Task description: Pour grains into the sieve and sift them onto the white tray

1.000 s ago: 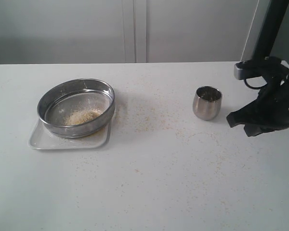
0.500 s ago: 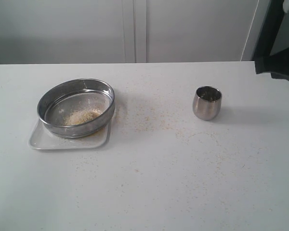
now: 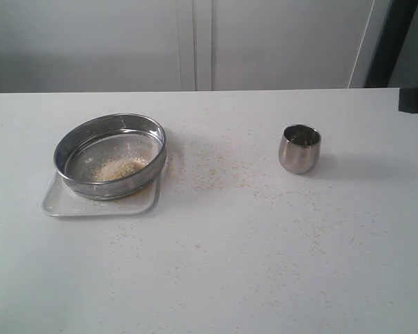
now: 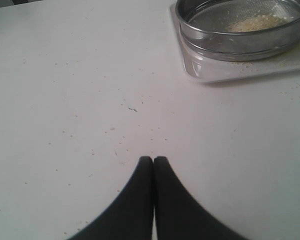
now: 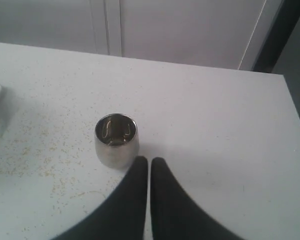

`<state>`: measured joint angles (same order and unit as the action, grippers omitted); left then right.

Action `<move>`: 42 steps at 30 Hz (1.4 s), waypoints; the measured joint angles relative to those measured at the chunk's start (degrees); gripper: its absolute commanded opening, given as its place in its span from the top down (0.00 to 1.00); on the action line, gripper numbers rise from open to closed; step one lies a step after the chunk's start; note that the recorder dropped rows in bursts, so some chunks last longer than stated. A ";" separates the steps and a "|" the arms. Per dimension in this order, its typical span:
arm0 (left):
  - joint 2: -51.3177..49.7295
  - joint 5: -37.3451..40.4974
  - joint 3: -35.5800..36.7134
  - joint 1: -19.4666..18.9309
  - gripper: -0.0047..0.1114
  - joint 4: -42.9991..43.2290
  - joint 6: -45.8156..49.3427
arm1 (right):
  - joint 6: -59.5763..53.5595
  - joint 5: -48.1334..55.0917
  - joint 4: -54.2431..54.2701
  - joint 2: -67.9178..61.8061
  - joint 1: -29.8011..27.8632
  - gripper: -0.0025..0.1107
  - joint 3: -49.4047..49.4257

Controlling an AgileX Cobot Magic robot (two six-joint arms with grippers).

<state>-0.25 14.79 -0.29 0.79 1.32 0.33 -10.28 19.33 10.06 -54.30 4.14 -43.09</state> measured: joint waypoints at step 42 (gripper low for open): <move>0.00 0.00 0.00 0.00 0.96 0.00 0.00 | -1.86 -9.62 0.29 25.66 0.00 0.95 23.19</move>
<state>-0.25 14.79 -0.29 0.79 1.32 0.33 -12.14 9.71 10.35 -28.64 4.14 -19.90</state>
